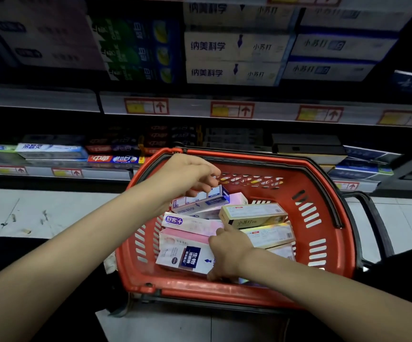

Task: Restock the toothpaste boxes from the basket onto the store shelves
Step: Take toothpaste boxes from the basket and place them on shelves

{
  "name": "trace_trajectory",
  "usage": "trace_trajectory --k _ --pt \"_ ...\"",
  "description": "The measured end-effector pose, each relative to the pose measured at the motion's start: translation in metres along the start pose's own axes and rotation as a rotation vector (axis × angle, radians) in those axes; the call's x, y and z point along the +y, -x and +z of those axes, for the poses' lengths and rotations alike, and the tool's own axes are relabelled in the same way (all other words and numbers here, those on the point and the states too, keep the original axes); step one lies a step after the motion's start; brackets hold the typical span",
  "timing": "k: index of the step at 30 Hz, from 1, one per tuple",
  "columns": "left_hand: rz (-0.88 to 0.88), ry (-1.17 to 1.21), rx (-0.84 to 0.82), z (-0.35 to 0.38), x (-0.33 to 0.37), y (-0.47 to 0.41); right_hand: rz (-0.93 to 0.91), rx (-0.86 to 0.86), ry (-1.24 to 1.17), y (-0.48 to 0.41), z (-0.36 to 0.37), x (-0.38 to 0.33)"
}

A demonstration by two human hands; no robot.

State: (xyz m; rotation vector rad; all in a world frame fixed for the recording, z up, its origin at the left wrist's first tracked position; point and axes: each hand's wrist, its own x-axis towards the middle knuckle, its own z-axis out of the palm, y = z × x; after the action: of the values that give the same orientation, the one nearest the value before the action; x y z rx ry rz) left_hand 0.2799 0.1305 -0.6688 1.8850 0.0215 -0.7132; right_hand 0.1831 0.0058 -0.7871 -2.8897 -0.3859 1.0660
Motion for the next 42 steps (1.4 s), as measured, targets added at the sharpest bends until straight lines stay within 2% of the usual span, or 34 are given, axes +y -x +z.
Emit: trace_trajectory --k 4,7,13,20,26,29,32,37,42 --pt "0.010 0.025 0.015 -0.003 0.003 0.002 -0.028 0.032 0.107 -0.002 -0.004 -0.009" --pt "0.028 0.025 0.032 -0.007 0.004 0.002 -0.030 0.082 0.042 0.000 -0.015 -0.010" --pt "0.062 0.035 0.081 -0.017 0.005 0.002 -0.019 0.216 -0.463 0.008 -0.064 0.001" --pt "0.069 -0.058 0.185 -0.028 -0.003 -0.002 0.020 0.350 -1.018 0.051 -0.119 0.048" --pt "-0.021 -0.067 0.288 -0.029 -0.017 -0.014 -0.002 0.490 -1.406 0.090 -0.143 0.078" --pt "-0.182 0.039 0.199 -0.026 -0.016 -0.011 -0.011 0.496 -1.564 0.099 -0.146 0.089" --pt "-0.227 0.231 0.050 -0.023 -0.015 -0.006 -0.026 0.489 -1.682 0.100 -0.146 0.096" --pt "-0.148 0.331 -0.040 -0.023 -0.010 -0.002 -0.046 0.520 -1.804 0.107 -0.146 0.100" --pt "-0.002 0.443 0.003 -0.023 0.000 0.000 -0.066 0.622 -1.927 0.108 -0.143 0.105"
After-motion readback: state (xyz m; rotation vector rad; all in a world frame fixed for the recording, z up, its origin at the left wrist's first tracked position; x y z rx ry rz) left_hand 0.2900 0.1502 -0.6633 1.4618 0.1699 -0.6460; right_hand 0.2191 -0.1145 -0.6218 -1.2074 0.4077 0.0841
